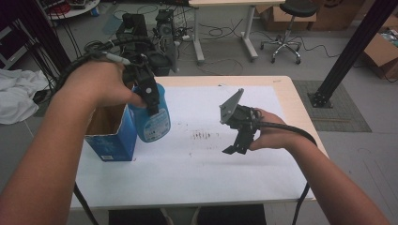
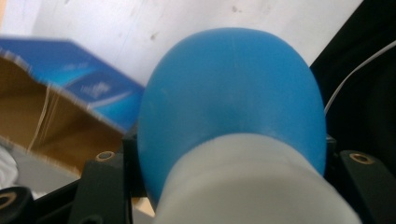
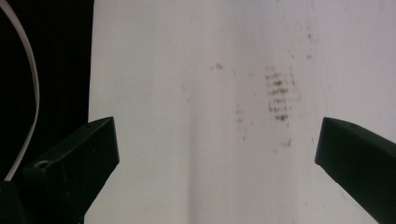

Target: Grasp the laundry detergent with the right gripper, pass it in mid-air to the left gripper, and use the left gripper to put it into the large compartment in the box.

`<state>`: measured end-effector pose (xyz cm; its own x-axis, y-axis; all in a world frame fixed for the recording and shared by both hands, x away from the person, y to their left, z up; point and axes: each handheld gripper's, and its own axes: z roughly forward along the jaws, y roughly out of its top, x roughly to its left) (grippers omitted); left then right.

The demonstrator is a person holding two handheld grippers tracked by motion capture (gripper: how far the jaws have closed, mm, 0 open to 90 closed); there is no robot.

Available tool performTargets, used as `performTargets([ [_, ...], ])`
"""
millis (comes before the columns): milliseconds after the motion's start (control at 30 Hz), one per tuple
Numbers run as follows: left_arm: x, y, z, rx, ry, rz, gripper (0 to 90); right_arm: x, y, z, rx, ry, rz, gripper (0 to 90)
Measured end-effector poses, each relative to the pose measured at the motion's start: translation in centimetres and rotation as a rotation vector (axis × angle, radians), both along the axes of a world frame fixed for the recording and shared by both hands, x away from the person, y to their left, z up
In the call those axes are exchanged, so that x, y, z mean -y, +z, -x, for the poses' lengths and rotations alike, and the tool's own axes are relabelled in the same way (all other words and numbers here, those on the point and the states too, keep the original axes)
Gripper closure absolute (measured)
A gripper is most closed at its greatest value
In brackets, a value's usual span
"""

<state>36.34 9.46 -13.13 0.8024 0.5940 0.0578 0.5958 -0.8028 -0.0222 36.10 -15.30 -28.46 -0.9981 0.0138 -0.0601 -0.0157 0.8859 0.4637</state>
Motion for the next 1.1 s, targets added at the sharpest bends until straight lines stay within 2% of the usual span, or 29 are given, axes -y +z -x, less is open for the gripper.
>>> performTargets([
  [100,-1.0,0.9,-0.2,-0.009,0.055,-0.02,39.3,0.4,0.7,-0.1,-0.011,0.004,0.071,0.0],
  [267,-3.0,1.8,-0.8,-0.031,0.18,-0.047,39.3,0.5,1.3,0.4,-0.007,0.038,0.198,0.0],
  [367,-4.2,2.2,-1.3,-0.036,0.26,-0.038,39.4,0.3,1.4,0.8,-0.005,0.063,0.261,0.0],
  [467,-5.5,2.9,-1.7,-0.038,0.354,-0.026,39.3,0.1,1.3,1.0,-0.006,0.09,0.302,0.0],
  [600,-7.0,3.7,-2.2,-0.024,0.485,-0.009,39.3,-0.1,1.2,1.2,-0.016,0.114,0.329,0.0],
  [733,-8.2,4.1,-2.6,-0.01,0.571,-0.014,39.3,0.1,1.2,1.1,-0.019,0.122,0.339,0.0],
  [833,-9.0,4.2,-2.9,-0.015,0.634,-0.016,39.3,0.3,1.2,1.0,-0.02,0.127,0.345,0.0],
  [967,-9.9,4.0,-3.4,-0.012,0.689,-0.007,39.3,0.4,1.4,1.0,-0.019,0.131,0.349,0.0],
  [1100,-10.4,3.4,-3.7,-0.004,0.703,-0.025,39.3,0.6,1.3,0.9,-0.02,0.128,0.344,0.0],
])
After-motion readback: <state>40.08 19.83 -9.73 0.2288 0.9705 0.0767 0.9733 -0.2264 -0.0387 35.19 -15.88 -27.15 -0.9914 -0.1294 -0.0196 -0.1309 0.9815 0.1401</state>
